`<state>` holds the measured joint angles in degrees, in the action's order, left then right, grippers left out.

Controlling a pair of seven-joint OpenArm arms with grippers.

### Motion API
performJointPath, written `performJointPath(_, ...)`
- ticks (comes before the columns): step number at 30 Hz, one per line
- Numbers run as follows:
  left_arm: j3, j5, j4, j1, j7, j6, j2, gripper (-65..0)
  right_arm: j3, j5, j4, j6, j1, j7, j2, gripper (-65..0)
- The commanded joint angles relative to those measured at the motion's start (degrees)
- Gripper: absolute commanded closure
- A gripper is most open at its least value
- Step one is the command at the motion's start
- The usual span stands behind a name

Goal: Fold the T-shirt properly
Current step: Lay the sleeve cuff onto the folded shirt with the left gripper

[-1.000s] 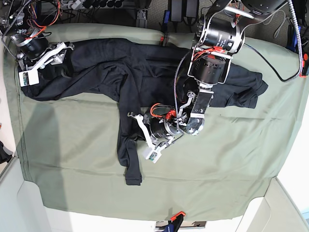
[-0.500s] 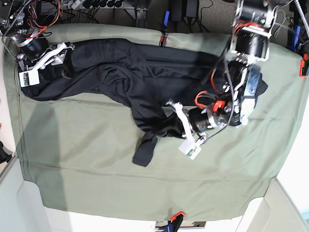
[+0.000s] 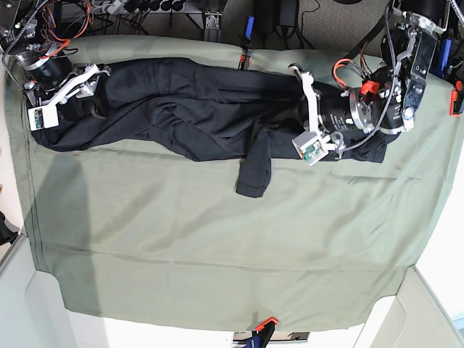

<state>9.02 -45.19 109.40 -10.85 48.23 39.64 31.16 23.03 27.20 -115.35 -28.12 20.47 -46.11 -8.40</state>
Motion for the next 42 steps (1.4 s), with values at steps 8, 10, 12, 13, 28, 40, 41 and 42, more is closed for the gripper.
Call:
performJointPath(8,-0.37,-2.51,1.27,-2.32,-0.57,0.36,0.39,0.0,0.26,-0.17,-1.05,-0.39,-0.11,2.25,-0.48,-39.9)
performJointPath(10,-0.37,-1.14,1.25,-2.16,-1.31,0.36,0.42,-12.2,0.26,-0.20,-1.05,-0.39,-0.13,2.43,-0.48,-39.9)
performJointPath(12,-0.37,0.57,1.25,-2.14,-1.81,0.36,0.44,-31.6,0.26,-0.20,-1.05,-0.39,-0.11,2.58,-0.48,-39.9)
performJointPath(13,-0.37,1.16,1.25,-2.14,-2.21,0.36,0.42,-37.8,0.26,-0.22,-1.05,-0.39,-0.11,2.58,-0.48,-39.9)
performJointPath(28,-0.46,17.27,-13.90,13.38,-13.20,-9.44,-11.52,-39.1,0.26,-0.22,-1.05,-0.35,-0.09,2.38,-0.46,-39.9)
performJointPath(40,-0.13,22.71,-23.17,15.19,-14.19,-9.27,-15.15,-39.1,0.26,-0.17,-1.05,-0.35,-0.09,2.38,-0.46,-39.9)
performJointPath(41,-0.13,23.69,-23.34,15.34,-14.23,-9.27,-15.47,-39.1,0.26,-0.15,-1.05,-0.35,-0.09,2.38,-0.46,-39.9)
performJointPath(42,-0.13,24.06,-23.37,15.47,-14.32,-9.31,-15.87,-39.1,0.26,-0.17,-1.05,-0.35,-0.09,2.36,-0.46,-39.9)
